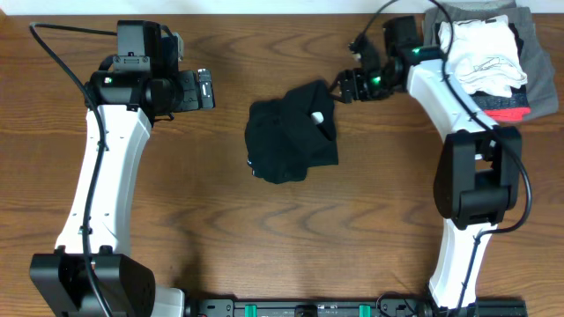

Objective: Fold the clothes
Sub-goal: 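Grasp the folded black shirt's right edge with the right gripper, then carry the black shirt with the right gripper to the top-right clothes stack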

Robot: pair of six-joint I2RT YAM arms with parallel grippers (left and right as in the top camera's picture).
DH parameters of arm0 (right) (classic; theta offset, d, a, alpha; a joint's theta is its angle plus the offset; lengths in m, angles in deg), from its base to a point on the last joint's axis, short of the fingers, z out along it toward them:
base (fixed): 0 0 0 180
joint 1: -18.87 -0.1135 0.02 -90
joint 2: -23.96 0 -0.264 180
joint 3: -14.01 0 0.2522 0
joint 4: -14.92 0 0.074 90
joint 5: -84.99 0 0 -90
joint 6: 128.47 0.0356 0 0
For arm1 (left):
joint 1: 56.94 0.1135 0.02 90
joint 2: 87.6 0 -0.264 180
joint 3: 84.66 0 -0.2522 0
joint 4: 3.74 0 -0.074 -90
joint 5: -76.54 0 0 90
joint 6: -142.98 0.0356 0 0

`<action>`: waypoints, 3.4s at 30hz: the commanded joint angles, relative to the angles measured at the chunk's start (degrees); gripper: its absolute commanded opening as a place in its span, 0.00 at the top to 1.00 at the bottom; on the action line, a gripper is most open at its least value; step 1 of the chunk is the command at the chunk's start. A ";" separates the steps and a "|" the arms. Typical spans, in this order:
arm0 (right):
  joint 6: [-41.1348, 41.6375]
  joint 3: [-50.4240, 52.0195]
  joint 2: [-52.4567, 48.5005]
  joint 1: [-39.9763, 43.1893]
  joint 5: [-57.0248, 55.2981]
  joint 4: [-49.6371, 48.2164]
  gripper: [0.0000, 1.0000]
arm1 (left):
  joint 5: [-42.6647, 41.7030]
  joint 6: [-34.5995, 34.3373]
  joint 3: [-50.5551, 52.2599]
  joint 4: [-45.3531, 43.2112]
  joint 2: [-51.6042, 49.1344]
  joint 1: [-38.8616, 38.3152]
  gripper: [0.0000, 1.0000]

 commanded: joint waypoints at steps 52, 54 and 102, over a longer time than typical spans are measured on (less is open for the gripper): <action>6.86 17.38 7.28 4.79 -20.85 4.02 0.44 | 0.50 3.15 -0.74 2.89 -0.11 0.13 0.02; 3.32 16.28 7.28 5.29 -19.04 1.16 0.40 | 0.50 3.17 -0.74 3.08 -0.11 0.13 0.02; 1.36 0.66 1.38 -0.63 10.75 -7.30 0.99 | 0.50 3.15 -0.74 3.23 -0.11 0.13 0.02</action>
